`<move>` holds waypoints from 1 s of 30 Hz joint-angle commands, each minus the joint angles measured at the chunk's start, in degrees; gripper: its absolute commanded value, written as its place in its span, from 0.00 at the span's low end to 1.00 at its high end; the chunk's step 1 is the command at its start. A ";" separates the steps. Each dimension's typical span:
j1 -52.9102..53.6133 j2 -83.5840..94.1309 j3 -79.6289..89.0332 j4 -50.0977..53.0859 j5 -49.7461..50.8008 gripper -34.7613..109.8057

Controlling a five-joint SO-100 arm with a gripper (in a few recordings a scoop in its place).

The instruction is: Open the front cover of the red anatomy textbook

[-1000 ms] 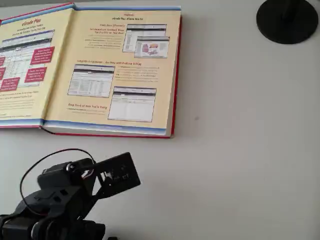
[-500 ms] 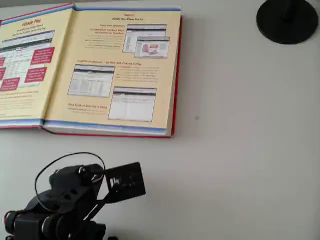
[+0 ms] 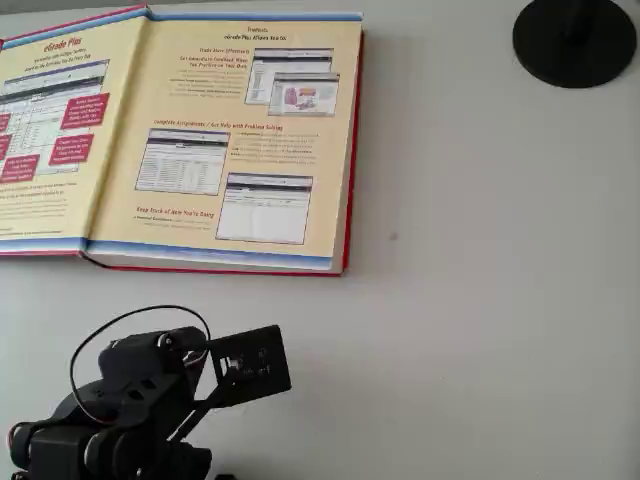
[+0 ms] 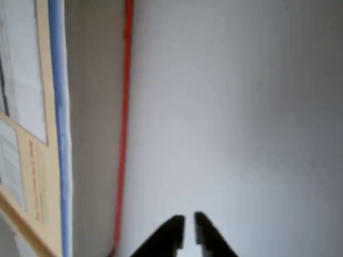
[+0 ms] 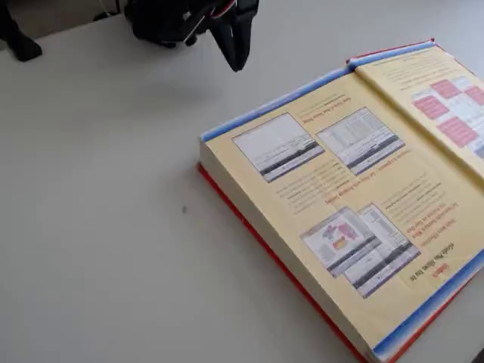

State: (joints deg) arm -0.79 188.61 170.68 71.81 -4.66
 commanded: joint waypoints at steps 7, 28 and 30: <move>0.44 -0.09 -0.09 0.18 1.05 0.26; 1.58 -0.09 -0.09 0.18 2.46 0.26; 1.58 -0.09 -0.09 0.18 2.46 0.26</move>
State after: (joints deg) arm 0.18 188.70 170.68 71.81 -2.81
